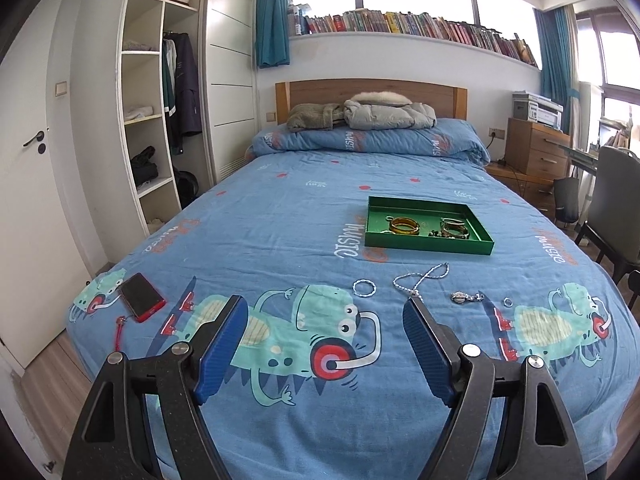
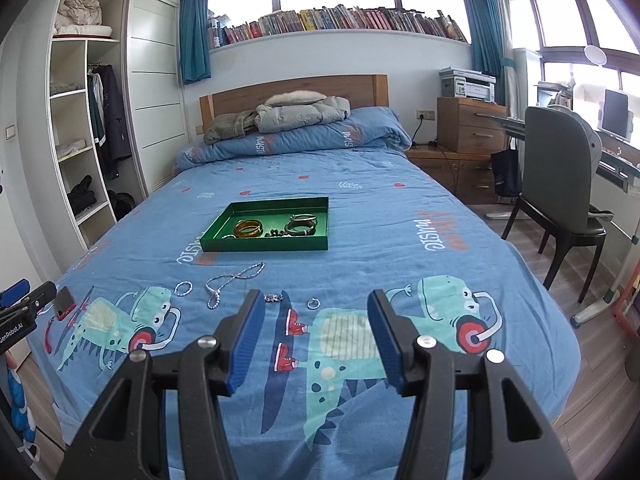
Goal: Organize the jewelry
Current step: 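Withdraw both open tools from the tray toward remaining jewelry, then close right tool on small silver ring while left tool grips twisted silver hoop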
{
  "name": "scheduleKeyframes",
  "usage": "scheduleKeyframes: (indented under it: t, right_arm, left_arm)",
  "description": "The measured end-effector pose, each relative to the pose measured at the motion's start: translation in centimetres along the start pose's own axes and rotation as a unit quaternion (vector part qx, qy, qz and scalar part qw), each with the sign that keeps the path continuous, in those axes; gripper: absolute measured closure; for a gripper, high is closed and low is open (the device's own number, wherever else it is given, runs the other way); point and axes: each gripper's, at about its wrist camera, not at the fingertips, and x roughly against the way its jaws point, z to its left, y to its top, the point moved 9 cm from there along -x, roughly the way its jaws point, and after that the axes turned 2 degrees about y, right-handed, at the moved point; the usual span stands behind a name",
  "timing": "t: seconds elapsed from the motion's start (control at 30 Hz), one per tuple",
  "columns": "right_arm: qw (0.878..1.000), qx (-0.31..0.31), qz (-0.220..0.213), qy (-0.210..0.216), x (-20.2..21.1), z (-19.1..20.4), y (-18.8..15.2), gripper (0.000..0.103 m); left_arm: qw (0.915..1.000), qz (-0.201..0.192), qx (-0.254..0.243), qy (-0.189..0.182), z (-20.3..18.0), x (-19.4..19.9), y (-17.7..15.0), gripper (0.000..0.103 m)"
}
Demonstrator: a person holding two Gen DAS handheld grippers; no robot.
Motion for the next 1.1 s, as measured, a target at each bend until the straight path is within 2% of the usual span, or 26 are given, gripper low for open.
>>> scheduleKeyframes:
  t: [0.27,0.53,0.9,1.1]
  right_arm:
    - [1.000,-0.013,0.019,0.008,-2.7,-1.2,-1.4,0.052]
    - [0.998,-0.019,0.056,0.014,-7.0,-2.2,-3.3,0.052]
    - [0.991,-0.003,0.129,0.037,-18.3,-1.9,-5.9,0.052]
    - [0.986,-0.006,0.160,0.052,-24.2,-1.5,-7.3,0.053]
  left_arm:
    - [0.9996,0.029,0.006,0.001,0.9,-3.5,-1.7,0.024]
    - [0.9977,0.068,0.001,-0.009,-0.4,-8.7,-3.3,0.024]
    - [0.9926,0.114,-0.021,-0.038,-4.4,-19.6,-4.3,0.024]
    - [0.9891,0.139,-0.031,-0.037,-5.8,-24.7,-5.0,0.024]
